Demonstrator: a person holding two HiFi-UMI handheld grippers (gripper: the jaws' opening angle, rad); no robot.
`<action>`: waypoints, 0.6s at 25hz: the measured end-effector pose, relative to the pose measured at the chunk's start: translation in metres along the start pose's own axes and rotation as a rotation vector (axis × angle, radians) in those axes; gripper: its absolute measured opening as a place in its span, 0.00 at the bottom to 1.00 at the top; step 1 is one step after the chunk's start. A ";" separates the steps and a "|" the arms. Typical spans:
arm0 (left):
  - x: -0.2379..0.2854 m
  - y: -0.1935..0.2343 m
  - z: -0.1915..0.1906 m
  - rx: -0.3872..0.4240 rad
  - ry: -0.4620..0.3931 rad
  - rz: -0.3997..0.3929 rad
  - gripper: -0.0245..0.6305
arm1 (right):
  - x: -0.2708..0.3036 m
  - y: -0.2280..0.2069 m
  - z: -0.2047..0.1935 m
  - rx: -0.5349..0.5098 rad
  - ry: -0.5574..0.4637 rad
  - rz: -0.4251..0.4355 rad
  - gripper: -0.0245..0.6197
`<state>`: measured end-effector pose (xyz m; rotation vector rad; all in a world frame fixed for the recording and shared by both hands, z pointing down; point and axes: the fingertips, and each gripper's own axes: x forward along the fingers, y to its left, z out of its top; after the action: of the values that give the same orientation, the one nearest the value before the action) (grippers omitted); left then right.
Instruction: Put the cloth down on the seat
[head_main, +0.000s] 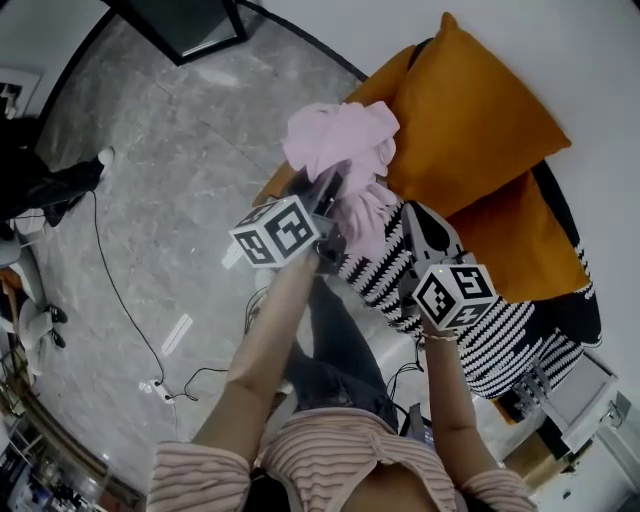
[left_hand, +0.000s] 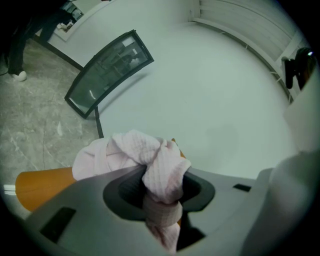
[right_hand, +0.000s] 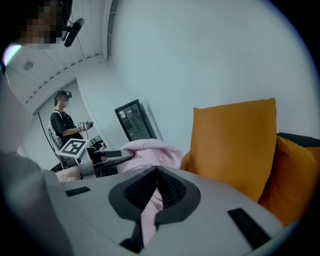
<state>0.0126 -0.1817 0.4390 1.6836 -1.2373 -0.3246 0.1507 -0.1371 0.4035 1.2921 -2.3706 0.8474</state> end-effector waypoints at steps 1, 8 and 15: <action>0.005 0.004 -0.001 -0.006 -0.005 0.007 0.26 | 0.003 -0.003 -0.002 0.001 0.006 -0.001 0.05; 0.042 0.030 -0.016 -0.046 -0.014 0.041 0.26 | 0.027 -0.025 -0.019 -0.011 0.075 0.005 0.05; 0.057 0.047 -0.032 -0.060 -0.015 0.059 0.26 | 0.043 -0.026 -0.034 -0.025 0.115 0.030 0.05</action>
<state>0.0328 -0.2120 0.5111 1.5931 -1.2732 -0.3359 0.1485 -0.1545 0.4617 1.1691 -2.3090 0.8733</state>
